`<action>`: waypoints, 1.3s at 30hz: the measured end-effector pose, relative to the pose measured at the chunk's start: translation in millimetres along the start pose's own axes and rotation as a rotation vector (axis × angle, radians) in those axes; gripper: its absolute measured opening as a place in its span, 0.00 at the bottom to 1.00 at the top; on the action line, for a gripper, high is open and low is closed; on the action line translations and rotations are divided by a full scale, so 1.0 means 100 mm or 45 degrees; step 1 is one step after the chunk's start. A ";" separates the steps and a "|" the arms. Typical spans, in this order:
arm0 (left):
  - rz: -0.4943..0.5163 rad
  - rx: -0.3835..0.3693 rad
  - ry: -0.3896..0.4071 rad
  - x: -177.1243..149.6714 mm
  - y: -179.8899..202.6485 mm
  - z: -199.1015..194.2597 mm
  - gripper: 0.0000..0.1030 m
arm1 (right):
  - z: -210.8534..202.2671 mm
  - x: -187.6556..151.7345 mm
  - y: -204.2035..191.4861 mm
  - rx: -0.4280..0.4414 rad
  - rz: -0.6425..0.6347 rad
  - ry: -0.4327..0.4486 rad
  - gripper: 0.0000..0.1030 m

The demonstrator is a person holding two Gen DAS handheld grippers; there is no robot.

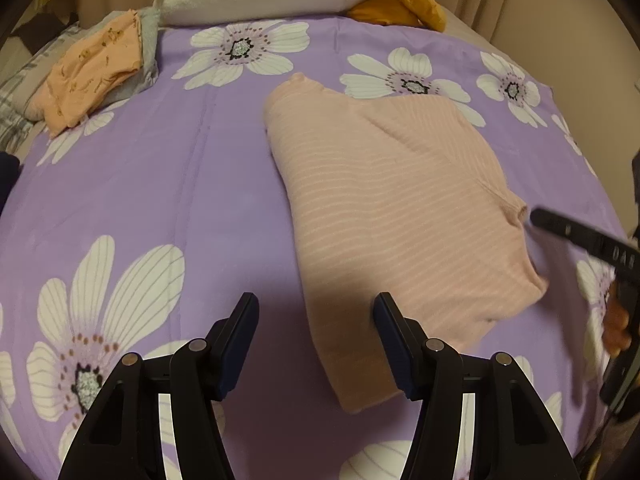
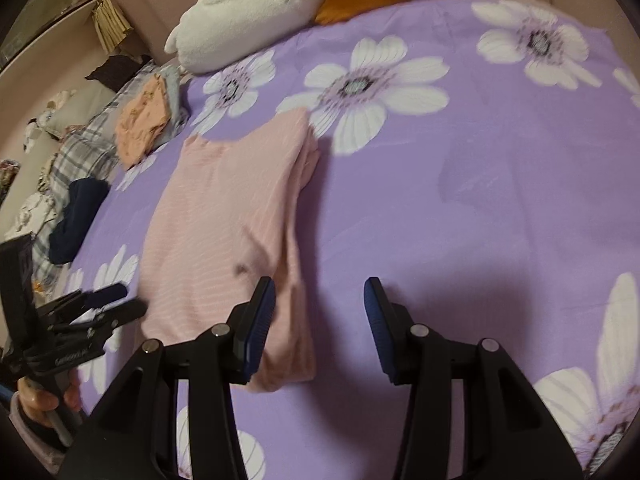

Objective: Fold small clothes
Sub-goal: 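Open the right gripper and release the folded shirt onto the bed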

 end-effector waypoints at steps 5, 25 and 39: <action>0.041 -0.001 0.013 -0.04 0.07 -0.07 0.57 | -0.06 0.26 -0.27 0.090 -0.071 0.083 0.45; 0.055 -0.022 -0.018 -0.15 0.16 -0.03 0.57 | 0.48 0.11 -0.37 0.052 -0.082 -0.065 0.44; 0.027 -0.021 0.133 0.41 0.24 0.09 0.57 | -0.01 0.03 -0.63 0.204 -0.160 0.028 0.43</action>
Point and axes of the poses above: each gripper's, at about its wrist camera, not at the fingertips, and z roughly the way its jaws point, y to its right, x to its top, the point moved 8 cm from there along z, roughly the way its jaws point, and after that the axes turned 13 degrees about y, right-handed, at the moved point
